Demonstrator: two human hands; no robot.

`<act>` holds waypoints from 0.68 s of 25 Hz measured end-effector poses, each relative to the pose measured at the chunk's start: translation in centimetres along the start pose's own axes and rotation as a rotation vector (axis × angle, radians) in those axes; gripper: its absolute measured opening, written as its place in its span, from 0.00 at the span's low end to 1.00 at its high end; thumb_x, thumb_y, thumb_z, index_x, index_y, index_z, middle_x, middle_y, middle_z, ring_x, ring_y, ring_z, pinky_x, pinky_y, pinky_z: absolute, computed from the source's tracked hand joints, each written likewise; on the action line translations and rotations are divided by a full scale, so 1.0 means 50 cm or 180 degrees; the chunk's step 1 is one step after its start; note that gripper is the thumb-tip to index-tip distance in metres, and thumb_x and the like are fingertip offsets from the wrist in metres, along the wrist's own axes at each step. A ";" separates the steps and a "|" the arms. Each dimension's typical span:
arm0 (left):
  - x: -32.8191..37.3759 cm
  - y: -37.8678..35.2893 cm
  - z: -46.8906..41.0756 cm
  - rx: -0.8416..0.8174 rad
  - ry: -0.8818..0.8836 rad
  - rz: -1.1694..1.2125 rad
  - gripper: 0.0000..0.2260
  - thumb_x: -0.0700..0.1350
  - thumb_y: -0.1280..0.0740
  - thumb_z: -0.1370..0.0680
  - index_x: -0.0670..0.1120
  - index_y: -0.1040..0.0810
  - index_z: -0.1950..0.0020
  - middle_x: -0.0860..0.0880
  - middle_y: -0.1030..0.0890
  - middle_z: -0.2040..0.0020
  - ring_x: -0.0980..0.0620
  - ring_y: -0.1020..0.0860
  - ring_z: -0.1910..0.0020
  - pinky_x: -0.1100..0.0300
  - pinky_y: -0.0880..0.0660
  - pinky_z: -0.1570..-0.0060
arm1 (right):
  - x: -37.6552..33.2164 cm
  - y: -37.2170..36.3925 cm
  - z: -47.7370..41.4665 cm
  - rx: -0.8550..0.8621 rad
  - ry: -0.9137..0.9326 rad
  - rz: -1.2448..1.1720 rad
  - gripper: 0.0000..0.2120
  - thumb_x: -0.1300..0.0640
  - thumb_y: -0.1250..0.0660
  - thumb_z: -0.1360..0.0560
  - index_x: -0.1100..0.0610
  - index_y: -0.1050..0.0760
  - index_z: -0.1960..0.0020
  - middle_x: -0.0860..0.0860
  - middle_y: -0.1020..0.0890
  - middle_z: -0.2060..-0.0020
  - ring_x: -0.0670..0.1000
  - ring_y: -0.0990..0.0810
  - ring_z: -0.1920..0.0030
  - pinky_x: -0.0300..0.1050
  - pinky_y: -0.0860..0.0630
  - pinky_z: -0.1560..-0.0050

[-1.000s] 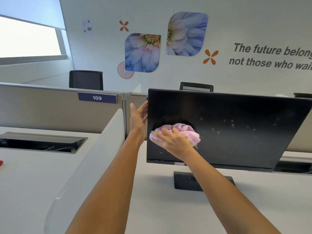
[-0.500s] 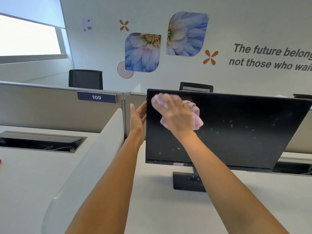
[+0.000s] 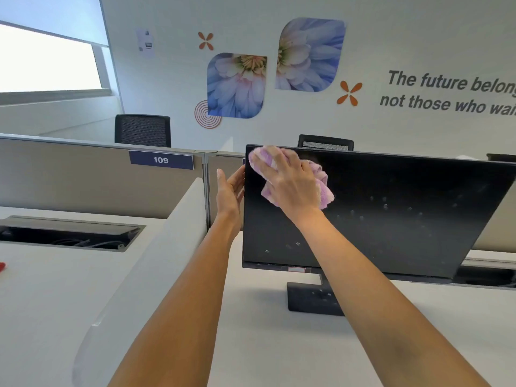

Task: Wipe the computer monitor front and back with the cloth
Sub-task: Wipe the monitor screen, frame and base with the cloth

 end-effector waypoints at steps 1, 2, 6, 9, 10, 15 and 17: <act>0.000 0.001 0.000 -0.0026 -0.0005 0.0003 0.30 0.59 0.61 0.19 0.44 0.28 0.32 0.46 0.24 0.34 0.51 0.28 0.34 0.56 0.38 0.29 | -0.005 0.002 -0.012 0.0070 -0.0075 -0.0028 0.36 0.50 0.26 0.36 0.45 0.33 0.30 0.50 0.26 0.36 0.57 0.24 0.43 0.51 0.23 0.56; 0.000 0.002 0.000 -0.0044 -0.0008 0.0007 0.31 0.59 0.61 0.19 0.44 0.28 0.32 0.47 0.25 0.34 0.52 0.28 0.34 0.56 0.38 0.29 | -0.014 -0.003 -0.016 0.0098 -0.0088 0.0016 0.37 0.49 0.26 0.37 0.45 0.33 0.30 0.50 0.26 0.36 0.56 0.24 0.42 0.51 0.23 0.55; -0.001 0.010 0.000 -0.0067 0.0049 0.0046 0.32 0.60 0.62 0.19 0.43 0.28 0.32 0.46 0.24 0.36 0.51 0.27 0.35 0.58 0.35 0.32 | -0.074 -0.051 0.047 -0.0005 0.0317 0.0355 0.36 0.47 0.29 0.32 0.47 0.37 0.27 0.52 0.34 0.35 0.57 0.29 0.44 0.51 0.24 0.54; 0.000 0.008 0.003 -0.0063 0.0070 -0.0028 0.33 0.61 0.63 0.20 0.45 0.27 0.33 0.48 0.23 0.36 0.52 0.26 0.36 0.58 0.35 0.36 | -0.089 -0.070 0.131 -0.0191 0.0981 0.0338 0.34 0.53 0.27 0.32 0.49 0.34 0.29 0.53 0.34 0.37 0.55 0.25 0.47 0.48 0.22 0.57; 0.000 0.006 0.005 -0.0034 0.0061 -0.0073 0.33 0.60 0.63 0.20 0.45 0.27 0.33 0.48 0.24 0.36 0.52 0.27 0.36 0.57 0.35 0.36 | -0.088 -0.071 0.156 -0.0282 0.1223 0.0284 0.34 0.54 0.24 0.34 0.50 0.31 0.30 0.52 0.31 0.39 0.54 0.24 0.48 0.46 0.21 0.58; 0.003 -0.002 0.008 0.0034 0.0024 -0.0065 0.32 0.59 0.63 0.19 0.45 0.27 0.33 0.48 0.24 0.35 0.52 0.28 0.35 0.56 0.36 0.33 | -0.034 -0.058 0.152 -0.0495 0.1144 0.0417 0.36 0.54 0.26 0.36 0.51 0.35 0.31 0.53 0.28 0.41 0.57 0.25 0.48 0.50 0.23 0.58; 0.004 -0.004 0.009 0.0082 0.0048 -0.0009 0.31 0.59 0.62 0.19 0.45 0.27 0.33 0.48 0.24 0.35 0.52 0.28 0.35 0.56 0.37 0.32 | 0.010 -0.031 0.094 -0.0176 0.0273 0.0383 0.35 0.56 0.31 0.35 0.49 0.37 0.30 0.54 0.30 0.40 0.58 0.24 0.49 0.52 0.24 0.59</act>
Point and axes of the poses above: each hand's wrist, its own z-axis away from the middle knuckle, its own y-axis out of the back of the hand, x = y × z, the point moved 2 cm from there along -z, towards the middle knuckle
